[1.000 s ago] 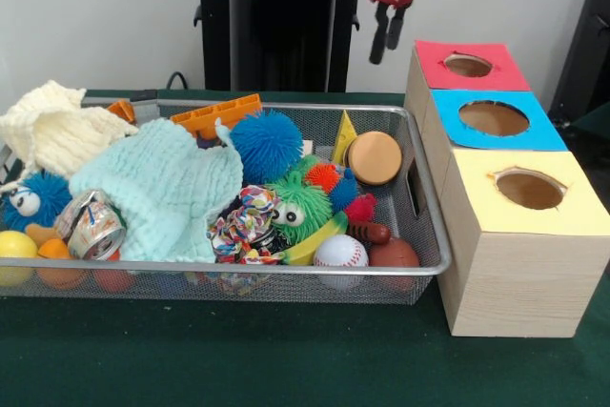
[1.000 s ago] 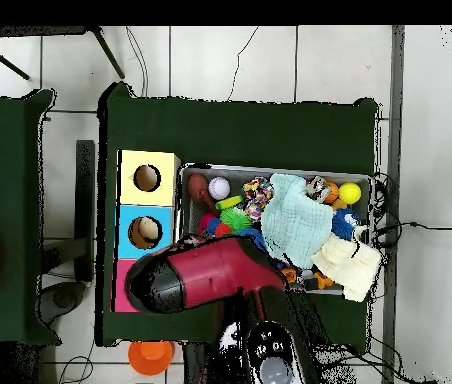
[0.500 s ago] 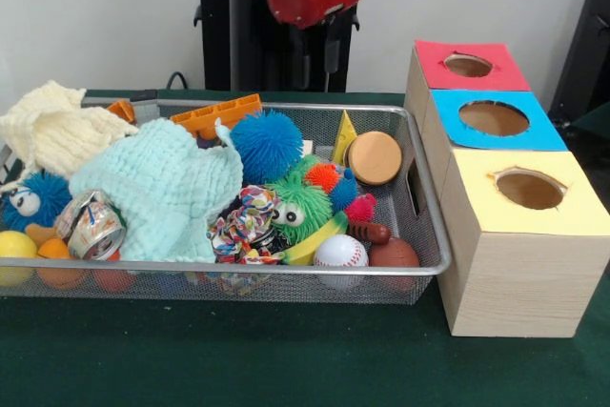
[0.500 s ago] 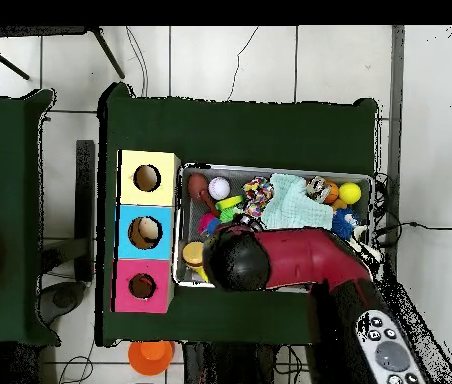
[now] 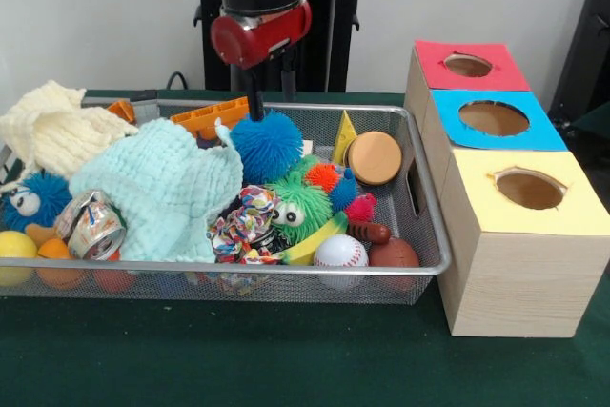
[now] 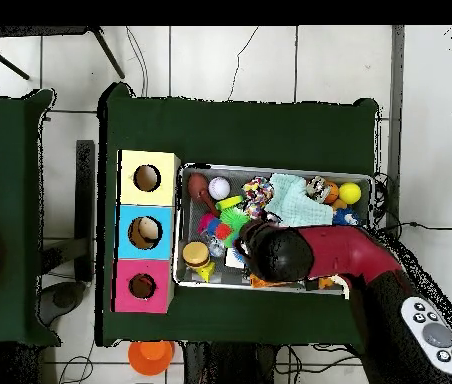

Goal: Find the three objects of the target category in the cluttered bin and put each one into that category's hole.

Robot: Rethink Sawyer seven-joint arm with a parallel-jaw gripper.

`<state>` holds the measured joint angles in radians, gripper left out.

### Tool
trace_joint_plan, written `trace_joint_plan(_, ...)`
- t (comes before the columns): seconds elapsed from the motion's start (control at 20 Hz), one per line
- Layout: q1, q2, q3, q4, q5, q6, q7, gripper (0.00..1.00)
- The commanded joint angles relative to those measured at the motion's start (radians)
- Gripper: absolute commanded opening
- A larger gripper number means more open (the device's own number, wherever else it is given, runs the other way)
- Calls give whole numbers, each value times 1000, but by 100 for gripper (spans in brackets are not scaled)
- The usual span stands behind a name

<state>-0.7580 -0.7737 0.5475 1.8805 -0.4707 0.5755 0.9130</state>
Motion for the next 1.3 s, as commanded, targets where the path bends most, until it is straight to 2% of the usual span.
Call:
trace_joint_plan(0.05,-65,115,150,-107,-98,131,-328,100)
trace_joint_plan(0.25,-92,129,181,-141,-129,155,-349,100)
trace_joint_plan(0.7,-152,91,258,-152,-153,190,-369,100)
trace_joint_plan(1.1,-155,45,273,-152,-203,190,-352,100)
trace_joint_plan(1.3,-128,75,251,-171,-240,177,-309,100)
